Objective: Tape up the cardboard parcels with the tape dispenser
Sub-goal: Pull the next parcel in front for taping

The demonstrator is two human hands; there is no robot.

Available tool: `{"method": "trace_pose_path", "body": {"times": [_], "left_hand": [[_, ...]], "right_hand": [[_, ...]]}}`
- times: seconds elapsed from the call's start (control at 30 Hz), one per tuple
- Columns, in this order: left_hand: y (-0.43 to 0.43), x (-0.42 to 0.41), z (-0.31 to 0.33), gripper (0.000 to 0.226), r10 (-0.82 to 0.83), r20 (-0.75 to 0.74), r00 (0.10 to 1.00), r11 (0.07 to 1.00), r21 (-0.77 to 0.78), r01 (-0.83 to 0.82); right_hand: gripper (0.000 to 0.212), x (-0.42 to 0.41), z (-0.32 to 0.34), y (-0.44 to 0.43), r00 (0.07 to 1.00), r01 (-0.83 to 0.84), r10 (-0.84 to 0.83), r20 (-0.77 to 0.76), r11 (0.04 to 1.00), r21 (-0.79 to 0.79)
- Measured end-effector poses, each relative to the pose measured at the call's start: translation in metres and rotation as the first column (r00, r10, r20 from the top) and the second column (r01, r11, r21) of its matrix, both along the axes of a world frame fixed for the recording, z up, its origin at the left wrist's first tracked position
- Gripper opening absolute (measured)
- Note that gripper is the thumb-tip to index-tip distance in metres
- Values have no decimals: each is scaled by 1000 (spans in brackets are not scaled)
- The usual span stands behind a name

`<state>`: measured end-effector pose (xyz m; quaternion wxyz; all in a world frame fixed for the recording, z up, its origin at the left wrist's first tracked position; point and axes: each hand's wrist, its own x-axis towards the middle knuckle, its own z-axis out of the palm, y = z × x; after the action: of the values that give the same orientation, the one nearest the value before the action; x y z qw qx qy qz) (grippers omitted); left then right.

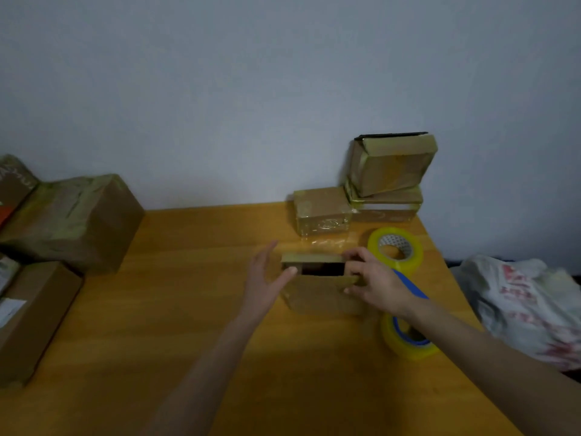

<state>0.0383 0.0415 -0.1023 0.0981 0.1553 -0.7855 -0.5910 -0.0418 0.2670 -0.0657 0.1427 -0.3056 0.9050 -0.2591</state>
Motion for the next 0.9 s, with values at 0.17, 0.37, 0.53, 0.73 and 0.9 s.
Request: {"method": "trace_pose_path", "body": {"times": [0.17, 0.37, 0.53, 0.73, 0.9], "left_hand": [[37, 20, -11, 28, -8, -48, 999, 997, -71, 5], [63, 26, -2, 23, 182, -143, 973, 974, -112, -199], [66, 32, -9, 47, 187, -91, 978, 892, -403, -207], [57, 24, -11, 58, 9, 83, 996, 703, -709, 53], [65, 27, -26, 61, -63, 194, 979, 724, -666, 178]], "right_hand": [[65, 8, -11, 33, 968, 213, -186, 171, 964, -160], [59, 10, -22, 48, 939, 293, -231, 255, 926, -238], [42, 5, -29, 41, 914, 356, -284, 291, 904, -236], [56, 11, -35, 41, 977, 142, -117, 176, 980, -138], [72, 10, -37, 37, 985, 39, -53, 165, 995, 90]]}}
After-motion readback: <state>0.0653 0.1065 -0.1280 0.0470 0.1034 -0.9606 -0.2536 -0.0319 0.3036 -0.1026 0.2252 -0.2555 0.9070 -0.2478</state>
